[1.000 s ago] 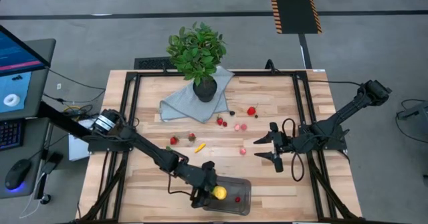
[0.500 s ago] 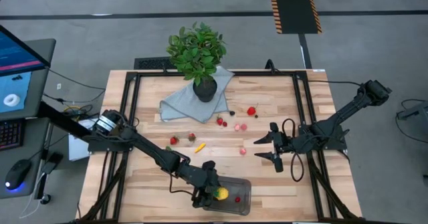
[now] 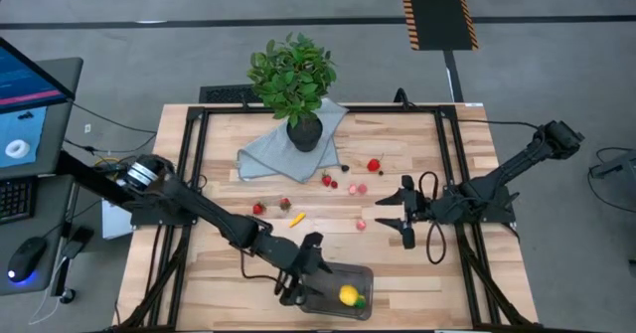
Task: Pick and placing Produce into tupperware
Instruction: Put the pink peach into the black bin
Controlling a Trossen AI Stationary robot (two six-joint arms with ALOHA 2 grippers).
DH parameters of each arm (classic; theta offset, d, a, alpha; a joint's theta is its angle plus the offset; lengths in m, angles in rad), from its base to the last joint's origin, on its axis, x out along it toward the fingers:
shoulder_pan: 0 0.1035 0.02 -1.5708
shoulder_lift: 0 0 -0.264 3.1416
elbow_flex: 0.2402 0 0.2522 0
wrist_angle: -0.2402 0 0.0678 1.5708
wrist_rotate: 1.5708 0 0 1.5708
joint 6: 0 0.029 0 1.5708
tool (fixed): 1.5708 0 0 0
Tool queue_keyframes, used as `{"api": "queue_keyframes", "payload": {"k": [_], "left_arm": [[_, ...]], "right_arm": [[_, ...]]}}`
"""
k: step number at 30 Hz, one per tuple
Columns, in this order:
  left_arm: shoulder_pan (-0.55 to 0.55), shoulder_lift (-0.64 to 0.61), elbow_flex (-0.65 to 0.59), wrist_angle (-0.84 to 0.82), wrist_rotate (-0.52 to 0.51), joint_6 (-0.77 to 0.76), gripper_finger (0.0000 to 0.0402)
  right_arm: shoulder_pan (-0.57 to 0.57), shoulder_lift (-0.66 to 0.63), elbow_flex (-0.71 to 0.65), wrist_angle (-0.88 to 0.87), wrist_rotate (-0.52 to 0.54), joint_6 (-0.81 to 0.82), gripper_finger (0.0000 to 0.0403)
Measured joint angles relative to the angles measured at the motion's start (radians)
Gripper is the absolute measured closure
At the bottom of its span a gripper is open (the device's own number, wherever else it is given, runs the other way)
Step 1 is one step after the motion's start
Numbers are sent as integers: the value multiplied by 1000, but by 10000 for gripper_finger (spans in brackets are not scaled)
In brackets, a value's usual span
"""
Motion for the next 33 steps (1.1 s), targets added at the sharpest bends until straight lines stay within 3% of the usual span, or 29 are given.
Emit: {"api": "queue_keyframes", "payload": {"k": [7, 15, 19, 25, 33], "left_arm": [[0, -230, -89, -37, -128, 100, 129], [-18, -548, -333, 28, -252, 123, 129], [-19, -692, -466, 65, -272, 124, 129], [-20, -870, -642, 153, -294, 158, 129], [-18, -1041, -781, 174, -305, 177, 129]], "right_arm": [[-20, 0, 0, 21, -20, 0, 154], [-51, -31, 2, 62, -36, -25, 154], [-95, -62, 4, 36, -45, -33, 154], [-198, -104, 61, -137, -80, -2, 154], [-269, -77, 69, -151, -130, -1, 154]]}}
